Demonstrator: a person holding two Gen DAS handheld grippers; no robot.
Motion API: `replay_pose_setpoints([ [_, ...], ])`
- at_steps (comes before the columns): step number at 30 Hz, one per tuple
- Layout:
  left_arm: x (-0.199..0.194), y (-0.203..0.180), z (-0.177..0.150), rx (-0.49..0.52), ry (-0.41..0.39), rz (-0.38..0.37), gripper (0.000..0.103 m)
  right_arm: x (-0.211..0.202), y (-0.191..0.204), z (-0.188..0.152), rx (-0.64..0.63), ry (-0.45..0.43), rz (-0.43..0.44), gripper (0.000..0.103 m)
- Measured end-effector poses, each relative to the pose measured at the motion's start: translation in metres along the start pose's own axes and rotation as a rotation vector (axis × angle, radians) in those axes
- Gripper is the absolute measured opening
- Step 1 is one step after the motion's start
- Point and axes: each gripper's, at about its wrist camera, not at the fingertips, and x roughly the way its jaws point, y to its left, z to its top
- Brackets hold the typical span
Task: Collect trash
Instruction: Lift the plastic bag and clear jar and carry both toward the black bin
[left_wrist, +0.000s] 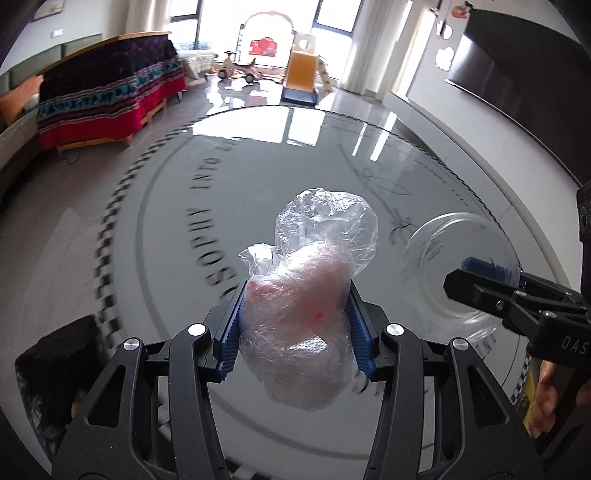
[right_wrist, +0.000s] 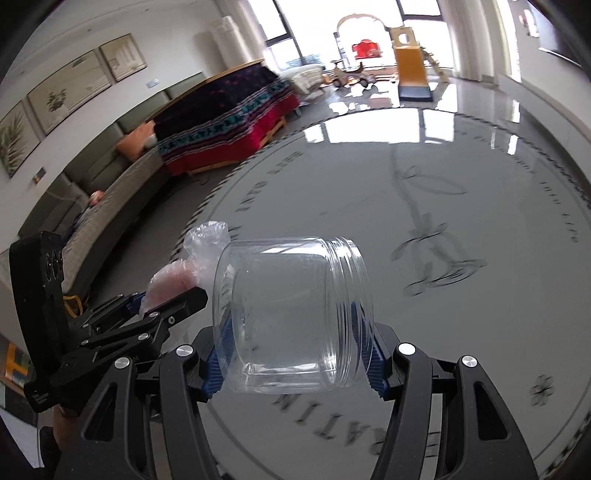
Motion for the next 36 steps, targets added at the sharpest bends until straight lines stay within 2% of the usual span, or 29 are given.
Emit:
replay_pose_setpoints([
  [9, -0.043, 0.051, -0.035, -0.061, -0.035, 0.101, 0.049, 0.025, 0.073, -0.01, -0.125, 0.058, 0.088, 0.061],
  [24, -0.118, 0.157, -0.103, -0.294, -0.12, 0.261, 0.05, 0.073, 0.208, -0.033, -0.373, 0.179, 0.228, 0.061],
  [31, -0.138, 0.204, -0.142, -0.413, -0.116, 0.348, 0.05, 0.1, 0.257, -0.056, -0.464, 0.257, 0.288, 0.061],
  [36, -0.149, 0.243, -0.175, -0.522, -0.079, 0.437, 0.05, 0.124, 0.293, -0.07, -0.526, 0.318, 0.311, 0.061],
])
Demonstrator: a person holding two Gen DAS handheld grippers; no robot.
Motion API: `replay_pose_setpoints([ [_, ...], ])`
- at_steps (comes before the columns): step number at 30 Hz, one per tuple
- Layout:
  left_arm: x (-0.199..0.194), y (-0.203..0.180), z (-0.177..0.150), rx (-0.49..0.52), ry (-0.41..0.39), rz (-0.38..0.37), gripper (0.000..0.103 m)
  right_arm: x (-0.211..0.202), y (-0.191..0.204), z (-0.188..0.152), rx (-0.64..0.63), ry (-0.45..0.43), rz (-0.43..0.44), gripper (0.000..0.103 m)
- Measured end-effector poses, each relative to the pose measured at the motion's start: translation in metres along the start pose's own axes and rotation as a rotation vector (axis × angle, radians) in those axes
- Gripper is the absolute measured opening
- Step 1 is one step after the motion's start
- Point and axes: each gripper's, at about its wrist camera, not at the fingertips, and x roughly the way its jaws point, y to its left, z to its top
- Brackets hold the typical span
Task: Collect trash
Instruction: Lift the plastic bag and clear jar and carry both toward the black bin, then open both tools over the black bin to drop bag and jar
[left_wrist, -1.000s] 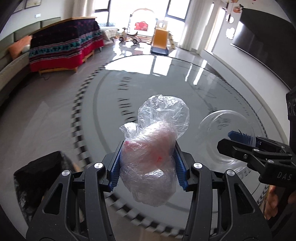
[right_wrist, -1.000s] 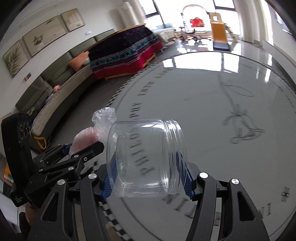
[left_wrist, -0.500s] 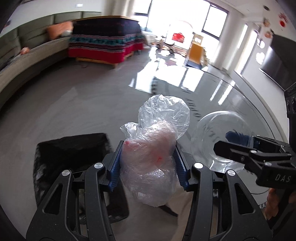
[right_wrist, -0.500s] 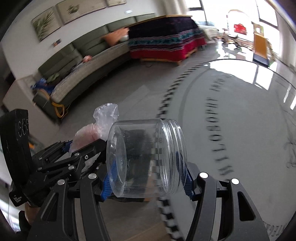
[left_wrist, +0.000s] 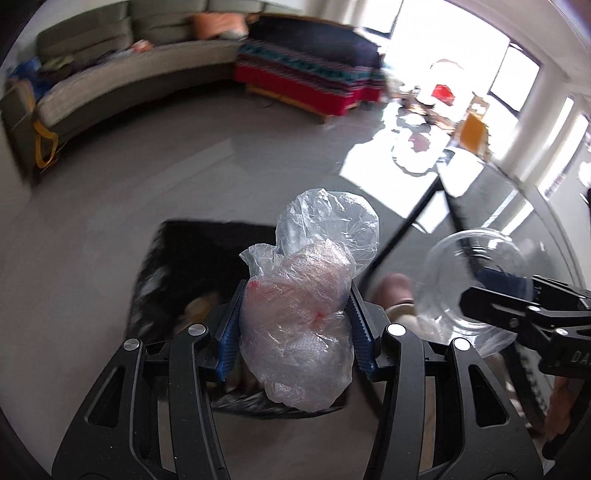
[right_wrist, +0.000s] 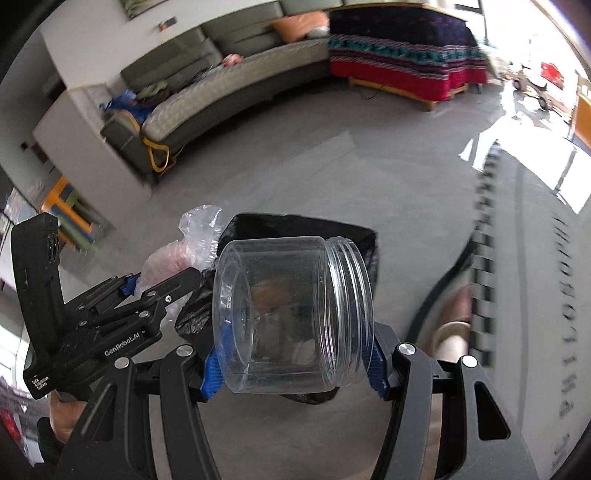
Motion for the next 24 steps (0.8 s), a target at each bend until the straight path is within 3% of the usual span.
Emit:
replay_pose_setpoints([
  [3, 0.006, 0.026, -0.005, -0.047, 0.025, 0.064, 0.053, 0.023, 0.013, 0.01, -0.024, 0.042, 0.012, 0.062],
  [4, 0.008, 0.031, -0.005, -0.056, 0.036, 0.076, 0.066, 0.033, 0.016, 0.014, -0.035, 0.07, 0.009, 0.072],
  [5, 0.011, 0.037, -0.005, -0.072, 0.052, 0.107, 0.091, 0.04, 0.019, 0.018, -0.044, 0.096, -0.004, 0.08],
  [6, 0.014, 0.042, -0.004, -0.087, 0.056, 0.142, 0.097, 0.046, 0.021, 0.023, -0.05, 0.105, -0.02, 0.081],
  [9, 0.019, 0.059, -0.001, -0.137, 0.067, 0.235, 0.097, 0.051, 0.023, 0.027, -0.051, 0.1, -0.025, 0.081],
  [13, 0.022, 0.071, 0.0, -0.195, 0.089, 0.204, 0.097, 0.049, 0.016, 0.025, -0.036, 0.096, -0.019, 0.081],
  [24, 0.023, 0.04, 0.009, -0.097, 0.086, 0.186, 0.097, 0.033, 0.008, 0.028, 0.004, 0.045, 0.005, 0.081],
])
